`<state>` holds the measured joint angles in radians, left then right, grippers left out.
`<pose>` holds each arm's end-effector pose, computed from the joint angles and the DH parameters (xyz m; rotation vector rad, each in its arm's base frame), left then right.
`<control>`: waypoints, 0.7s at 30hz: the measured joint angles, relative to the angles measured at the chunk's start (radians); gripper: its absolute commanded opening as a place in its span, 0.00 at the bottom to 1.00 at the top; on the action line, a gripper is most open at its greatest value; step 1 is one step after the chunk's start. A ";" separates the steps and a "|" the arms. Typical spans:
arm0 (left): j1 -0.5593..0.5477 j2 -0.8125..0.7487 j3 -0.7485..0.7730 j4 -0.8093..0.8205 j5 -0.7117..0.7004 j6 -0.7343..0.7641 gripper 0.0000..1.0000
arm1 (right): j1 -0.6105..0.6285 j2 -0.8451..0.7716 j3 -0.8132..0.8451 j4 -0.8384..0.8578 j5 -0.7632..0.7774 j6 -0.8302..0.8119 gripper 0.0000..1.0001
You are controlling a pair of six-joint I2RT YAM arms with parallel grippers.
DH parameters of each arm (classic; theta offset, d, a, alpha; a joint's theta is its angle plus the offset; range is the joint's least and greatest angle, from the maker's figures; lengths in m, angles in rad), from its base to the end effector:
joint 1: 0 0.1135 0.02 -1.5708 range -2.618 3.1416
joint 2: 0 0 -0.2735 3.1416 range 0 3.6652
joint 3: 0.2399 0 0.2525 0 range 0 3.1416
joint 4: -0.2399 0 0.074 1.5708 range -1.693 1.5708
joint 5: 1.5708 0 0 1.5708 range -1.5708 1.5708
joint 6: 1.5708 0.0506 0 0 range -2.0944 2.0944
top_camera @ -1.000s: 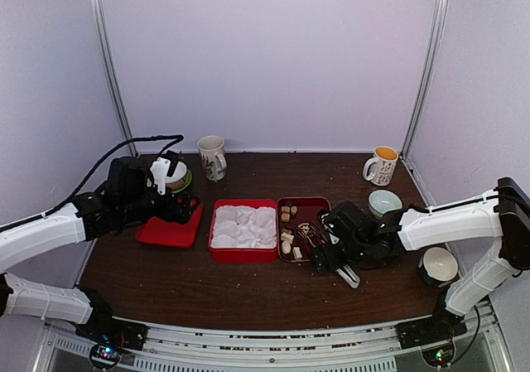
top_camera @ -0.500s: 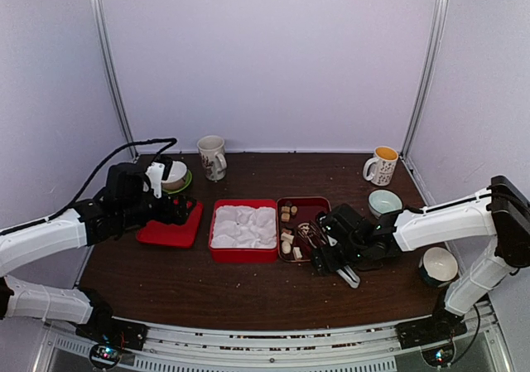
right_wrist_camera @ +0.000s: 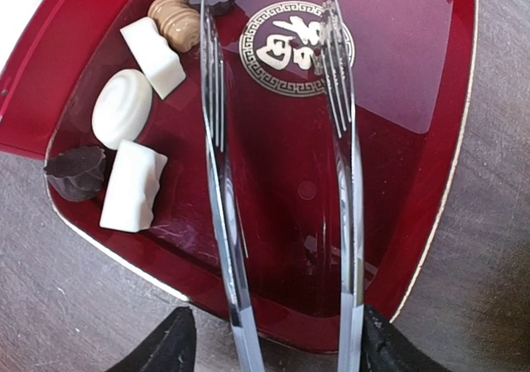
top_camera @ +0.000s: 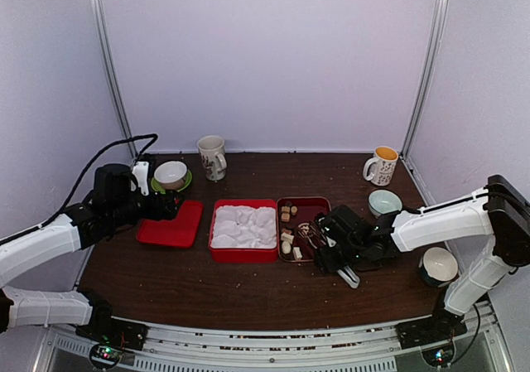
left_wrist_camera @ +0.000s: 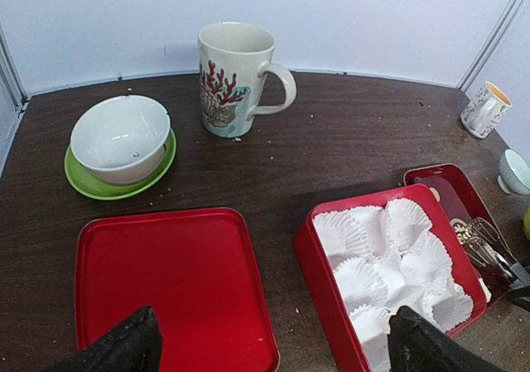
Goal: Pack the chocolate
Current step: Pick up the clamp from the plate.
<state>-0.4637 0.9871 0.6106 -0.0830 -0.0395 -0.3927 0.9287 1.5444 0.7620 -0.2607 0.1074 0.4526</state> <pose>0.2076 -0.1016 0.2521 0.0480 2.0657 -0.4956 0.1790 0.2303 0.1491 -0.5868 2.5814 0.3458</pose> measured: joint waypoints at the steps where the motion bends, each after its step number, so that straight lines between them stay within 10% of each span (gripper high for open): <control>1: 0.000 0.000 0.000 0.000 0.000 0.000 0.98 | 0.000 0.000 0.000 -0.002 0.000 0.000 0.61; 21: 0.000 0.001 0.001 -0.001 0.004 0.000 0.98 | -0.004 -0.046 -0.020 -0.023 0.000 0.003 0.38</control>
<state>-0.4637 0.9878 0.6113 -0.0841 -0.0353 -0.3927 0.9249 1.4982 0.7422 -0.2832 0.1070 0.4557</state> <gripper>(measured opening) 0.978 0.393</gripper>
